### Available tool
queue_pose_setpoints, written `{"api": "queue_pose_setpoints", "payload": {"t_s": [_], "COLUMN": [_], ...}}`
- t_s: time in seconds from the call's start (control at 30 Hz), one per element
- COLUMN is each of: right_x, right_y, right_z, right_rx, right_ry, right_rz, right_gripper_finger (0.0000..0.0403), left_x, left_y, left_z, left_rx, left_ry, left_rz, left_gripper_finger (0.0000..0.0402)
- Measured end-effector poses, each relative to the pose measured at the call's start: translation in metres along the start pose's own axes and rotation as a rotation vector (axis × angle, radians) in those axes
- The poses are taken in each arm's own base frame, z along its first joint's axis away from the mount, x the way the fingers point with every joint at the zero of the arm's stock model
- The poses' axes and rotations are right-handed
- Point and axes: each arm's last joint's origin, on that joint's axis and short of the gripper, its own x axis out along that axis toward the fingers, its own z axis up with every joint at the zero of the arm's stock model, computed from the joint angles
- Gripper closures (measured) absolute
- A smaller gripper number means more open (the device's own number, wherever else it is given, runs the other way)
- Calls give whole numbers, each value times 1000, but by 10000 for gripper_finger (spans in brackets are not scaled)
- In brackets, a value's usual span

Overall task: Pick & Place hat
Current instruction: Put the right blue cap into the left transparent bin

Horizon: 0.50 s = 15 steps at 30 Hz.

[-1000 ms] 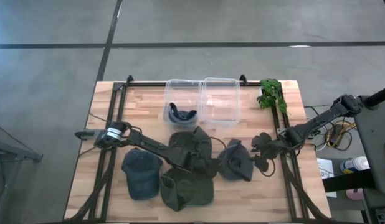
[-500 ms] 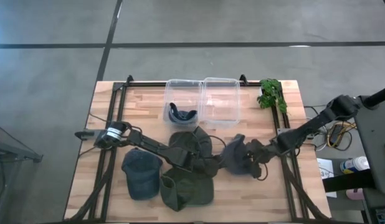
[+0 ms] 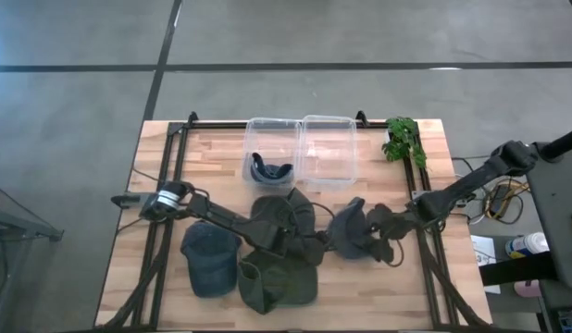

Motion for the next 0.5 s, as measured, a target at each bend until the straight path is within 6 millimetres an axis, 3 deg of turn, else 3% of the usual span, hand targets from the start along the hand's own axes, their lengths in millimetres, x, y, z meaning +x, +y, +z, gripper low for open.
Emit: {"api": "queue_pose_setpoints", "payload": {"t_s": [0.3,0.5], "right_x": [-84,-130], "right_y": [-1,-13], "right_z": [16,19], "right_rx": [-19,34], "right_ry": [-184,-360], "right_rz": [90,31], "right_gripper_finger": [179,179], "left_x": [-36,-66], "left_y": [-22,-40], "left_z": [2,14], "left_rx": [-90,-137], "left_ry": [-68,-226], "left_rz": [-92,-189], "left_gripper_finger": [392,392]}}
